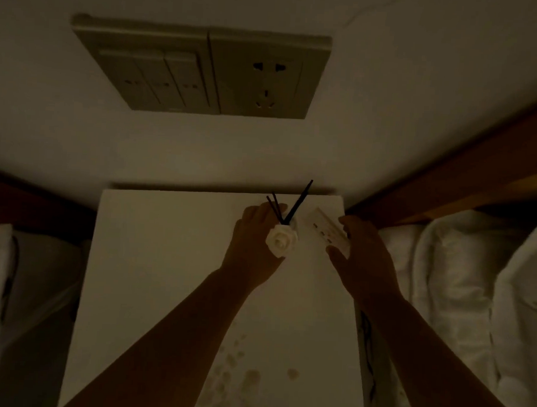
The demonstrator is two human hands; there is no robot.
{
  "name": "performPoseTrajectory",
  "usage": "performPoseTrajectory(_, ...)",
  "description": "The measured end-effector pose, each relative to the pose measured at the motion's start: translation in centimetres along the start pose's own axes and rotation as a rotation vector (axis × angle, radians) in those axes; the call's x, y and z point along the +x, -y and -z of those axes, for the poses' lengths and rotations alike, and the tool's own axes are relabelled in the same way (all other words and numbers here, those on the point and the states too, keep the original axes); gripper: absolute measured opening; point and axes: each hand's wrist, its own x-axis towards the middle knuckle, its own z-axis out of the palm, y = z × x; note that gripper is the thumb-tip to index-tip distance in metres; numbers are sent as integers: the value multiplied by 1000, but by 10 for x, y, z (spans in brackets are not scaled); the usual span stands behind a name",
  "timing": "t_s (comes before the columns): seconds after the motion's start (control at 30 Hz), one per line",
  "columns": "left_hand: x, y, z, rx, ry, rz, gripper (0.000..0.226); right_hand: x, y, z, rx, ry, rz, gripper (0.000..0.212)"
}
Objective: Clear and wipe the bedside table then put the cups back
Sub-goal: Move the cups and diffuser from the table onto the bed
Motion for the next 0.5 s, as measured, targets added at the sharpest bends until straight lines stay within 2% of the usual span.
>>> performPoseTrajectory(0.13, 0, 4, -6, 31, -70, 3, 50, 3, 2, -7, -88, -14, 67, 31)
performPoseTrajectory(0.27, -9, 13, 10, 29, -13, 28, 45, 5, 14, -10, -88, 15, 111, 31)
performPoseTrajectory(0.4, -51, 28, 56, -236, -67, 363, 57, -7, 53, -21, -72, 130, 197, 39)
performPoseTrajectory(0.5, -96, 52, 101, -305, -134, 539, 62, -20, 103, -36, -67, 211, 334, 40)
